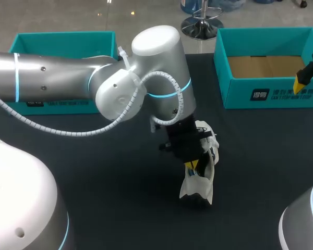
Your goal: Take the shoe out of the shoebox, open the shoe tongue, remove and reinsert the insole, then place the shoe into the shoebox
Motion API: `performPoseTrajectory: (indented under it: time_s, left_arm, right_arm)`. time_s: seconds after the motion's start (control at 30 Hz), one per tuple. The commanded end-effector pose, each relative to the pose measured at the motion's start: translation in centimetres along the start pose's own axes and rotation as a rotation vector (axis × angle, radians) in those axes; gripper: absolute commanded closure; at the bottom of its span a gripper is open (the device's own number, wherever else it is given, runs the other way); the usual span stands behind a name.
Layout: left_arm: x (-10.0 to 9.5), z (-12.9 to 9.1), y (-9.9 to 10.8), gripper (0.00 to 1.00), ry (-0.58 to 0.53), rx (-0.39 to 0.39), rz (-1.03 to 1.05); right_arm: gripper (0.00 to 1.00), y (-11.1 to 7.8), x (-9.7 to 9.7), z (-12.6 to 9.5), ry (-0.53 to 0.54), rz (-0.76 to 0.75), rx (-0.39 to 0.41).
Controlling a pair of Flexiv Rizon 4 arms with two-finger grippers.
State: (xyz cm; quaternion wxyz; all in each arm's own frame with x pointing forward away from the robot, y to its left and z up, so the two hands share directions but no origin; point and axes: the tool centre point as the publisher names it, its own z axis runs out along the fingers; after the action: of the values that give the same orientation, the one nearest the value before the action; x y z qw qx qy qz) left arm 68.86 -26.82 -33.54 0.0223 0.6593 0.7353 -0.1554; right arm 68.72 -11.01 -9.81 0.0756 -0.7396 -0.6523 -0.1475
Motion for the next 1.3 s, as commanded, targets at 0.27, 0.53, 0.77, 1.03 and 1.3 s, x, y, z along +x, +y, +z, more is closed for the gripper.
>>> performPoseTrajectory:
  time_s: [0.27,0.53,0.77,1.03,1.3]
  left_arm:
    - [0.7,0.8,-0.1,1.00,0.022,-0.002,0.000]
    - [0.1,1.9,0.0,1.00,0.026,-0.005,-0.010]
    - [-0.1,2.5,-0.3,1.00,0.036,-0.011,-0.001]
    - [0.4,3.9,-0.3,1.00,0.073,-0.014,0.003]
    - [-0.1,2.4,0.0,1.00,0.086,-0.038,0.047]
  right_arm:
    - [0.00,0.3,0.1,0.0,-0.003,0.000,0.007]
    - [0.00,0.3,0.1,0.0,-0.003,0.000,0.007]
    - [0.00,0.3,0.1,0.0,-0.003,0.000,0.007]
    - [0.00,0.3,0.1,0.0,-0.003,0.000,0.007]
    - [0.00,0.3,0.1,0.0,-0.003,0.000,0.007]
